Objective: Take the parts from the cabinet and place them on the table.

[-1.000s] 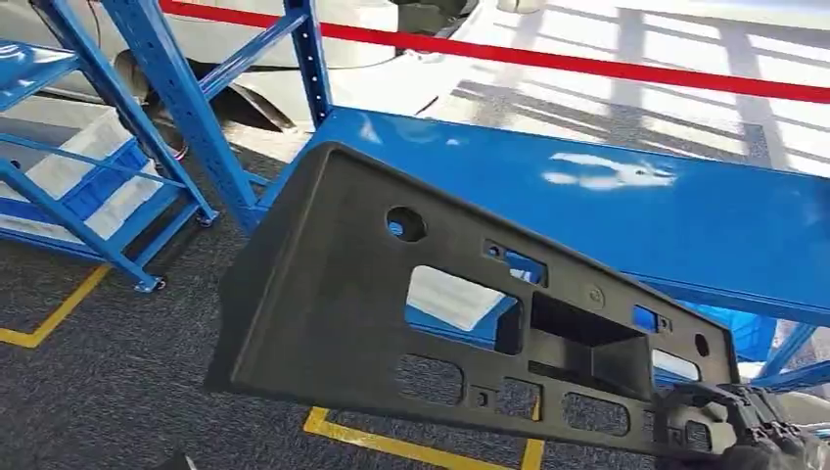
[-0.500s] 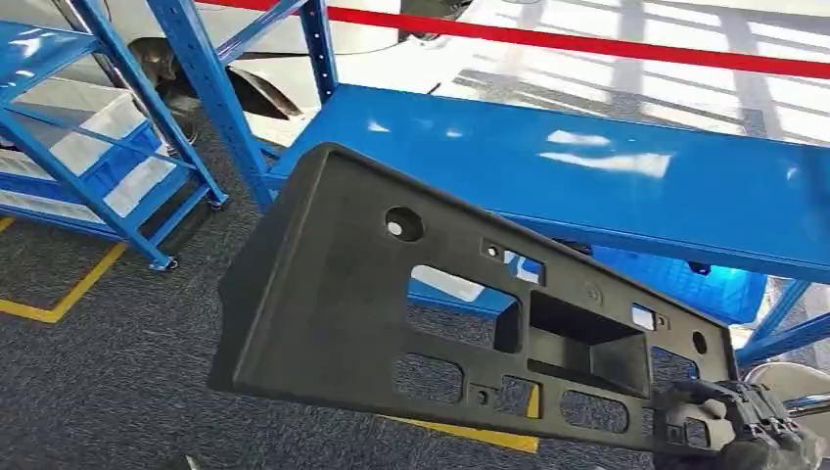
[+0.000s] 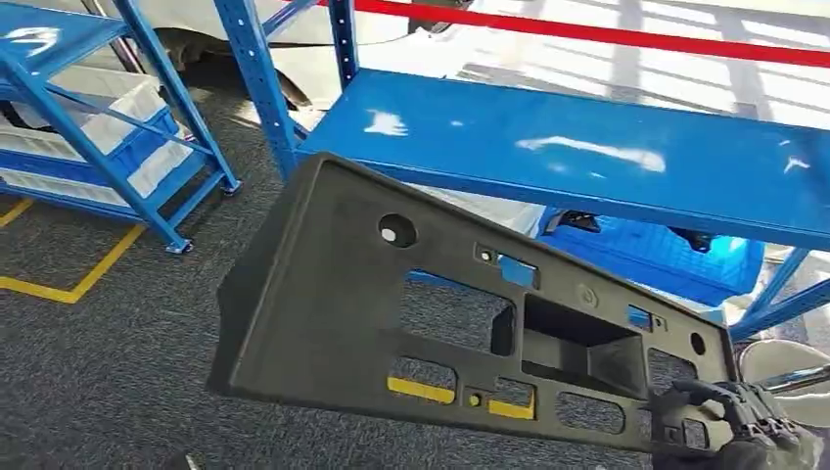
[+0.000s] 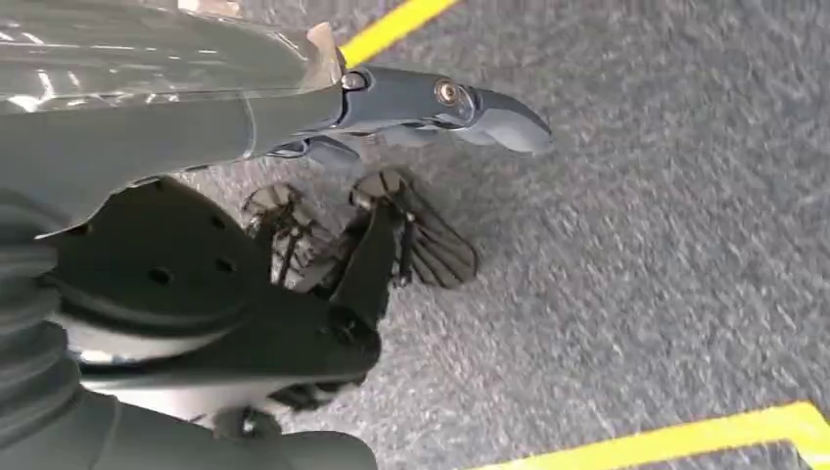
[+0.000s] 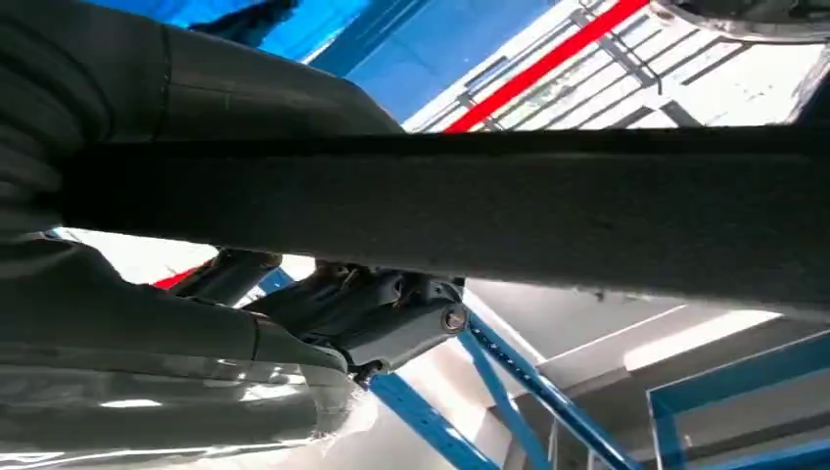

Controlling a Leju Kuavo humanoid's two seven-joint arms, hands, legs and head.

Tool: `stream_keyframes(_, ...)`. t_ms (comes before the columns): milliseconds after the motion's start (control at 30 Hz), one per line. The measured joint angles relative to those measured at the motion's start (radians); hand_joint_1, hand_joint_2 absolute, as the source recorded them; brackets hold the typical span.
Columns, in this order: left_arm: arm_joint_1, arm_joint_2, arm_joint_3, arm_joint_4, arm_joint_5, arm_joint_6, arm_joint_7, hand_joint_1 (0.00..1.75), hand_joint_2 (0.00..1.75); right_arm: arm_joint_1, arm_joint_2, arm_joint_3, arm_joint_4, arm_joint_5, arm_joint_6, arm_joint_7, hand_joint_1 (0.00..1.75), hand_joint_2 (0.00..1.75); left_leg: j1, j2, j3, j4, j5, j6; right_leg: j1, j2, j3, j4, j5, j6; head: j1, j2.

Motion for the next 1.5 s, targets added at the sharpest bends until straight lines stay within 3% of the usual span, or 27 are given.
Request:
stream_keyframes(100,0.001,0.001,0.000,0.000,-0.002,0.000,0.001,0.00,1.75,0.001,-0.001,0.000,0.000,-0.001,0.000,0.000,1.75,1.75,0.006,0.001,-0.018,-0.002,0.030,-0.017,0.005,0.000,-0.004,-0.021,0.003,-0.002,-0.002,0.000)
stream_keyframes(133,0.001,0.003,0.001,0.000,-0.001,0.001,0.001,0.00,1.75,0.001,-0.001,0.000,0.000,-0.001,0.000,0.000,1.75,1.75,0.007,0.000,-0.028,0.006,0.022,-0.021,-0.011,-0.008,-0.013,-0.036,0.022,-0.008,-0.001,0.000)
stream_keyframes(200,0.000,0.003,0.001,0.000,-0.001,0.002,0.001,0.00,1.75,-0.001,-0.002,0.001,0.000,-0.001,0.000,0.000,1.75,1.75,0.009,-0.007,-0.054,0.075,-0.085,-0.030,-0.007,-0.010,-0.047,-0.023,0.040,-0.018,-0.003,0.000)
stream_keyframes(267,0.000,0.003,0.001,0.000,-0.001,0.002,0.001,0.00,1.75,0.001,-0.002,0.002,0.001,-0.001,0.000,0.001,1.75,1.75,0.015,-0.008,-0.087,0.235,-0.197,-0.038,-0.004,-0.012,-0.090,-0.006,0.059,-0.017,-0.003,0.000)
stream_keyframes(300,0.000,0.004,0.001,0.000,-0.001,0.002,0.001,0.00,1.75,0.000,-0.002,0.002,0.001,-0.003,0.000,0.001,1.75,1.75,0.016,-0.008,-0.094,0.300,-0.208,-0.041,-0.004,-0.014,-0.112,0.005,0.068,-0.016,-0.003,0.000)
stream_keyframes(333,0.000,0.004,0.001,0.000,-0.001,0.002,0.001,0.00,1.75,0.000,-0.002,0.002,0.001,-0.003,0.000,0.001,1.75,1.75,0.017,-0.008,-0.087,0.325,-0.187,-0.042,-0.005,-0.015,-0.135,0.017,0.074,-0.015,-0.003,0.000)
stream_keyframes(367,0.000,0.004,0.001,0.000,-0.001,0.002,0.001,0.00,1.75,0.001,-0.002,0.002,0.002,-0.003,0.000,0.001,1.75,1.75,0.018,-0.008,-0.062,0.311,-0.149,-0.044,-0.005,-0.015,-0.157,0.030,0.081,-0.013,-0.003,0.000)
stream_keyframes(433,-0.001,0.004,0.001,0.000,-0.001,0.002,0.001,0.00,1.75,0.001,-0.002,0.002,0.003,-0.003,0.000,0.001,1.75,1.75,0.021,-0.008,0.036,0.184,-0.087,-0.044,-0.007,-0.015,-0.200,0.059,0.091,-0.006,-0.003,0.000)
stream_keyframes(500,-0.001,0.004,0.001,0.000,-0.001,0.002,0.001,0.00,1.75,0.001,-0.002,0.002,0.003,-0.003,-0.001,0.002,1.75,1.75,0.020,-0.009,0.144,0.016,-0.129,-0.037,-0.003,-0.014,-0.228,0.090,0.097,0.002,-0.003,0.000)
stream_keyframes(567,-0.001,0.004,0.001,0.000,-0.001,0.002,0.001,0.00,1.75,0.001,-0.002,0.001,0.003,-0.003,-0.001,0.002,1.75,1.75,0.016,-0.010,0.141,0.004,-0.139,-0.027,-0.005,-0.015,-0.237,0.090,0.116,0.012,-0.002,0.000)
stream_keyframes(633,0.001,0.002,0.001,0.000,0.000,0.002,0.003,0.00,1.75,0.002,-0.003,0.001,0.003,-0.003,-0.001,0.003,1.75,1.75,0.022,-0.007,0.127,0.001,-0.116,-0.008,-0.006,-0.010,-0.245,0.091,0.124,0.025,-0.002,0.000)
stream_keyframes(700,-0.002,0.002,0.001,0.000,-0.001,0.002,0.004,0.00,1.75,0.003,-0.004,0.001,0.003,-0.003,-0.001,0.004,1.75,1.75,0.022,-0.002,0.105,0.002,-0.095,0.008,-0.012,-0.007,-0.260,0.147,0.026,0.040,0.001,0.000)
stream_keyframes(767,-0.002,0.002,0.001,0.000,-0.001,0.002,0.003,0.00,1.75,0.003,-0.005,0.001,0.004,-0.003,-0.001,0.004,1.75,1.75,0.019,0.001,0.078,0.003,-0.074,0.011,-0.020,-0.007,-0.286,0.287,-0.082,0.051,0.000,0.000)
stream_keyframes(800,-0.002,0.002,0.001,0.000,-0.001,0.002,0.003,0.00,1.75,0.004,-0.006,0.001,0.006,-0.003,-0.001,0.004,1.75,1.75,0.019,0.002,0.062,0.004,-0.062,0.011,-0.023,-0.007,-0.295,0.353,-0.103,0.054,0.000,0.000)
stream_keyframes(833,-0.002,0.002,0.001,0.000,-0.001,0.002,0.003,0.00,1.75,0.003,-0.006,0.000,0.008,-0.004,-0.001,0.004,1.75,1.75,0.018,0.003,0.046,0.006,-0.051,0.010,-0.025,-0.007,-0.289,0.385,-0.090,0.055,0.000,0.000)
stream_keyframes(867,-0.002,0.002,0.001,0.000,-0.001,0.002,0.003,0.00,1.75,0.004,-0.006,0.000,0.009,-0.004,-0.001,0.004,1.75,1.75,0.018,0.004,0.030,0.008,-0.041,0.008,-0.026,-0.007,-0.263,0.371,-0.053,0.056,0.000,0.000)
stream_keyframes(933,-0.002,0.002,0.001,0.000,-0.001,0.002,0.003,0.00,1.75,0.003,-0.008,0.000,0.009,-0.004,-0.001,0.005,1.75,1.75,0.018,0.003,0.006,0.011,-0.023,0.005,-0.025,-0.006,-0.165,0.242,0.018,0.053,0.000,0.000)
stream_keyframes(1000,-0.002,0.002,0.001,0.000,-0.001,0.002,0.002,0.00,1.75,0.001,-0.008,0.001,0.009,-0.004,-0.001,0.005,1.75,1.75,0.012,0.001,-0.005,0.014,-0.010,-0.004,-0.020,0.006,-0.032,0.045,0.017,0.040,0.000,0.000)
stream_keyframes(1033,-0.002,0.002,0.001,0.000,-0.001,0.002,0.002,0.00,1.75,0.000,-0.008,0.001,0.008,-0.005,-0.001,0.005,1.75,1.75,0.013,0.001,-0.007,0.013,0.002,-0.010,-0.020,0.006,-0.010,-0.006,-0.001,0.036,-0.002,0.000)
stream_keyframes(1133,-0.001,0.002,0.001,0.000,-0.001,0.002,0.002,0.00,1.75,0.003,-0.009,0.000,0.008,-0.006,-0.001,0.006,1.75,1.75,0.017,0.000,-0.022,0.007,0.024,-0.029,-0.015,0.005,-0.031,-0.010,0.016,0.021,-0.002,0.000)
stream_keyframes(1200,-0.001,0.003,0.001,0.000,-0.001,0.002,-0.002,0.00,1.75,0.001,-0.010,0.001,0.009,-0.007,-0.001,0.010,1.75,1.75,0.021,-0.006,-0.044,0.057,-0.049,-0.036,-0.021,-0.003,-0.045,-0.011,0.032,-0.001,-0.003,0.000)
stream_keyframes(1267,-0.001,0.003,0.001,0.000,-0.001,0.002,-0.003,0.00,1.75,0.001,-0.010,0.002,0.011,-0.009,-0.001,0.018,1.75,1.75,0.021,-0.008,-0.095,0.215,-0.151,-0.040,-0.018,-0.005,-0.065,-0.005,0.044,-0.005,-0.003,0.000)
stream_keyframes(1300,-0.001,0.004,0.001,0.000,-0.001,0.002,-0.003,0.00,1.75,0.001,-0.010,0.002,0.013,-0.012,-0.001,0.022,1.75,1.75,0.021,-0.008,-0.115,0.286,-0.176,-0.042,-0.016,-0.007,-0.076,0.000,0.048,-0.006,-0.003,0.000)
stream_keyframes(1333,-0.001,0.004,0.001,0.000,-0.001,0.002,-0.003,0.00,1.75,0.001,-0.011,0.002,0.015,-0.016,-0.001,0.025,1.75,1.75,0.021,-0.008,-0.121,0.324,-0.177,-0.044,-0.015,-0.008,-0.087,0.007,0.051,-0.007,-0.002,0.000)
stream_keyframes(1400,-0.002,0.004,0.001,0.000,-0.001,0.002,-0.003,0.00,1.75,0.001,-0.012,0.003,0.018,-0.024,-0.001,0.038,1.75,1.75,0.021,-0.008,-0.062,0.252,-0.126,-0.041,-0.014,-0.008,-0.105,0.025,0.051,-0.006,-0.002,0.000)
stream_keyframes(1467,-0.002,0.004,0.001,0.000,-0.001,0.002,-0.004,0.00,1.75,0.000,-0.017,0.007,0.019,-0.025,-0.001,0.055,1.75,1.75,0.021,-0.008,0.040,0.075,-0.057,-0.032,-0.013,-0.006,-0.118,0.044,0.047,-0.002,-0.003,0.000)
stream_keyframes(1500,-0.002,0.004,0.001,0.000,-0.001,0.002,-0.004,0.00,1.75,0.000,-0.019,0.010,0.019,-0.026,-0.001,0.058,1.75,1.75,0.018,-0.008,0.061,0.045,-0.076,-0.027,-0.009,-0.007,-0.129,0.050,0.045,0.002,-0.002,0.000)
